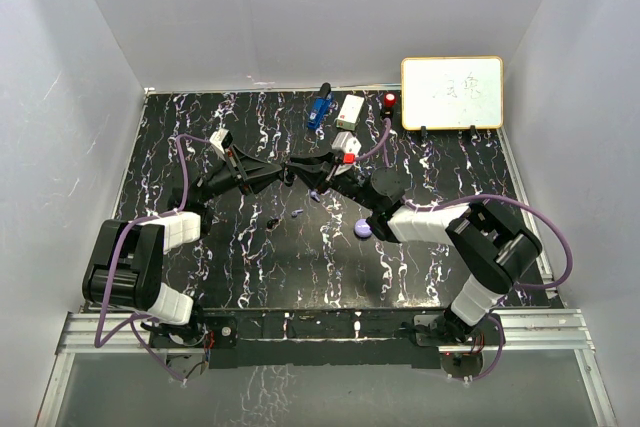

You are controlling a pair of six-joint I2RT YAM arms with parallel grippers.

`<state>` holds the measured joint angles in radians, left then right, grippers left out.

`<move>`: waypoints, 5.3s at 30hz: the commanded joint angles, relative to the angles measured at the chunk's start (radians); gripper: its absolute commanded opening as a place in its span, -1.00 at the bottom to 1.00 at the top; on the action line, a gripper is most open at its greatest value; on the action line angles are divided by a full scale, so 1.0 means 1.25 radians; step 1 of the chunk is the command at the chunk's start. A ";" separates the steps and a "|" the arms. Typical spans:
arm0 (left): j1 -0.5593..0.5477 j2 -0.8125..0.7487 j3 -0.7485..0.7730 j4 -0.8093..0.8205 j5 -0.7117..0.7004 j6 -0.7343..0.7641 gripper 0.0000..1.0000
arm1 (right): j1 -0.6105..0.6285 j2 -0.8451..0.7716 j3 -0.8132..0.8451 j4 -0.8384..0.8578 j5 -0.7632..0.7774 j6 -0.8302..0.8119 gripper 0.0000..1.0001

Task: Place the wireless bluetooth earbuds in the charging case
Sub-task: Place the earbud in the charging case, then pick up the earbud from the center of the board.

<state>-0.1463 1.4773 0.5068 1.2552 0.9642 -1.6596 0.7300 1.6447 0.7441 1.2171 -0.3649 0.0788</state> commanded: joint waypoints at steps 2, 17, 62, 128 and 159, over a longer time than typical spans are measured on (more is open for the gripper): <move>-0.003 -0.042 0.007 0.014 0.004 0.005 -1.00 | -0.005 0.011 0.028 0.061 0.009 -0.013 -1.00; -0.004 -0.038 0.014 0.014 0.002 0.005 -1.00 | -0.005 0.023 0.034 0.063 -0.007 -0.002 -1.00; 0.009 0.035 0.023 0.067 -0.036 -0.002 -1.00 | -0.017 -0.182 0.030 -0.250 0.201 0.055 0.08; 0.383 -0.112 -0.073 -0.069 0.108 0.040 -1.00 | 0.247 0.292 0.391 -0.835 0.473 -0.121 0.10; 0.408 -0.109 -0.089 -0.023 0.117 0.012 -1.00 | 0.242 0.269 0.558 -1.050 0.449 0.133 0.03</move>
<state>0.3485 1.3624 0.3965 1.1809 1.0908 -1.6314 1.0332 2.0239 1.3418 -0.0036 0.2050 0.1131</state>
